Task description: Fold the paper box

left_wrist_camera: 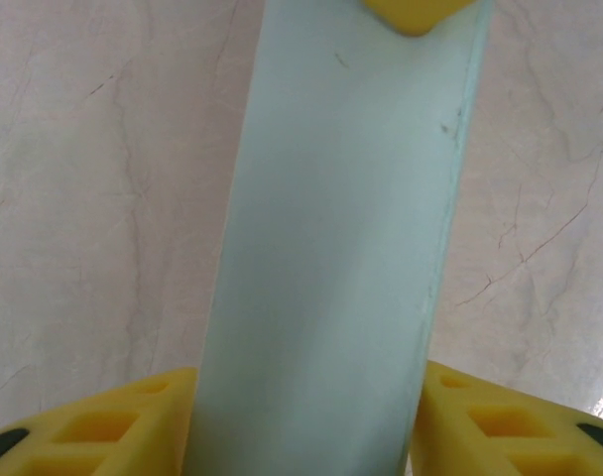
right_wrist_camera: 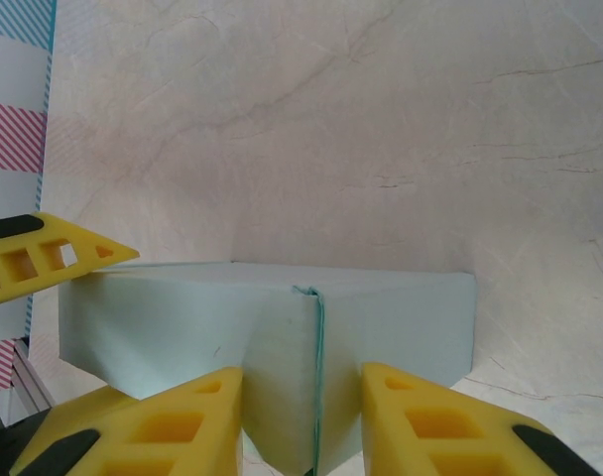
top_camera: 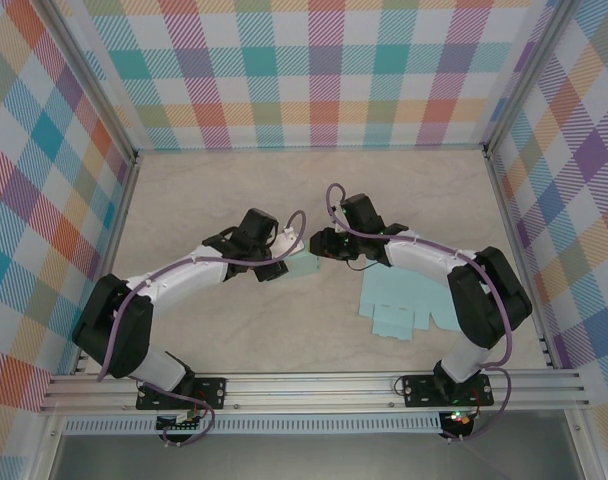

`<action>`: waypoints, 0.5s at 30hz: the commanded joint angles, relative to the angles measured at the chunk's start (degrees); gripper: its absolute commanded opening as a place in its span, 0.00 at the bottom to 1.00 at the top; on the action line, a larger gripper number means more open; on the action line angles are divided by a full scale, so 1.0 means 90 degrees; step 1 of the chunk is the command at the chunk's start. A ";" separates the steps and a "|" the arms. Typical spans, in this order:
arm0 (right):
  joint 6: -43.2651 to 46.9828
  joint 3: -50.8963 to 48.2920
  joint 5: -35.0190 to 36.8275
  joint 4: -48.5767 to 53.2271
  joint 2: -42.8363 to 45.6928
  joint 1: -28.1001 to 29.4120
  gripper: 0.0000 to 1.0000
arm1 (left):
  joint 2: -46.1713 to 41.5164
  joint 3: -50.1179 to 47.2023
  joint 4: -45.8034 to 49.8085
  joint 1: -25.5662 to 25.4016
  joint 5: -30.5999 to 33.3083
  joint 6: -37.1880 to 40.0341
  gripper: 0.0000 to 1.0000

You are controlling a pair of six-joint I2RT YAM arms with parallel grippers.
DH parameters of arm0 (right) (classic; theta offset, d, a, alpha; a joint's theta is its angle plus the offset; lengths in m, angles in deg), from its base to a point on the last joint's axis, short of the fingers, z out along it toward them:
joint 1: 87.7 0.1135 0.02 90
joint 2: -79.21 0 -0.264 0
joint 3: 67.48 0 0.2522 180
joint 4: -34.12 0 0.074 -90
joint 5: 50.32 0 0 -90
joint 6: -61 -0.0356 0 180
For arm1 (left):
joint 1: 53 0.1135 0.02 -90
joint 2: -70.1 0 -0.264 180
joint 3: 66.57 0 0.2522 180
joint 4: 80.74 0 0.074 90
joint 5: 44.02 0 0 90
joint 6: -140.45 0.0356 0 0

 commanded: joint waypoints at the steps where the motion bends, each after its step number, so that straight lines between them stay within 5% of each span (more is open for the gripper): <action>1: 0.0115 -0.0169 0.0164 0.0981 -0.0037 -0.0029 0.34 | 0.0188 0.0208 0.0271 0.0057 0.0213 0.0018 0.48; 10: 0.0239 -0.0167 0.0470 0.1311 0.0841 -0.0028 0.52 | 0.0099 0.0125 -0.0015 -0.0069 0.1247 0.0230 0.35; 15: 0.0440 -0.0048 0.1508 0.2086 0.1656 -0.0046 0.73 | -0.0057 -0.0243 -0.1011 -0.0080 0.2322 0.0494 0.36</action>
